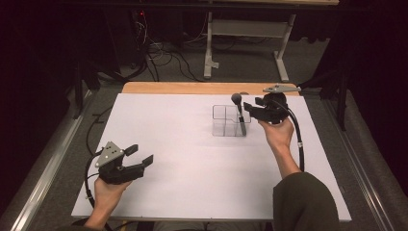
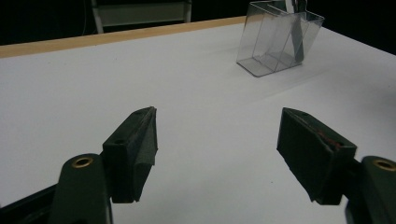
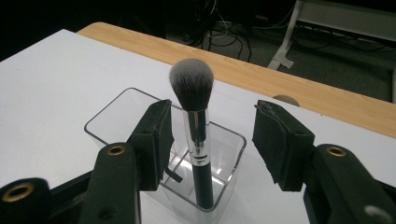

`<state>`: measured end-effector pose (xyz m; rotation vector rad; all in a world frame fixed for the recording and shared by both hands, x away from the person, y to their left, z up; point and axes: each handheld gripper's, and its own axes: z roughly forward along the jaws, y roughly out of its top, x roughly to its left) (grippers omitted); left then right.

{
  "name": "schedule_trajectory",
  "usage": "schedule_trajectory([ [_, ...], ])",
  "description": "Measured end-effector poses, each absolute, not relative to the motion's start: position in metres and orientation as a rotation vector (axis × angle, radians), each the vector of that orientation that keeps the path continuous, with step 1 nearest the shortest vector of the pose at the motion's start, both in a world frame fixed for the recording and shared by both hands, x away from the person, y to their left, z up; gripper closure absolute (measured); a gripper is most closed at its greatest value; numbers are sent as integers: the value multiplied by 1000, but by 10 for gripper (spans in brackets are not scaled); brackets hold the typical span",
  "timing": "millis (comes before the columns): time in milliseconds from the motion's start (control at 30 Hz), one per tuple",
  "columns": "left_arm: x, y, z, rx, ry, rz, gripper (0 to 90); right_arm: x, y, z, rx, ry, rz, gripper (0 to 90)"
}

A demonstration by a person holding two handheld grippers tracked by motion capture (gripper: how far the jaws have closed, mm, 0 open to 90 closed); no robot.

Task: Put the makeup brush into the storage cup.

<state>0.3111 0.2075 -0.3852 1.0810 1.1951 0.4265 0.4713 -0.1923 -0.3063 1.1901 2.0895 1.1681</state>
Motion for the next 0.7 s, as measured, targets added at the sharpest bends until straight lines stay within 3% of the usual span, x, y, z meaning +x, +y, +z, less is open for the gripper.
schedule_trajectory([
  [700, 311, 207, -385, 1077, 1197, 428, 288, 452, -210, -292, 1137, 2078, 1242, 464],
])
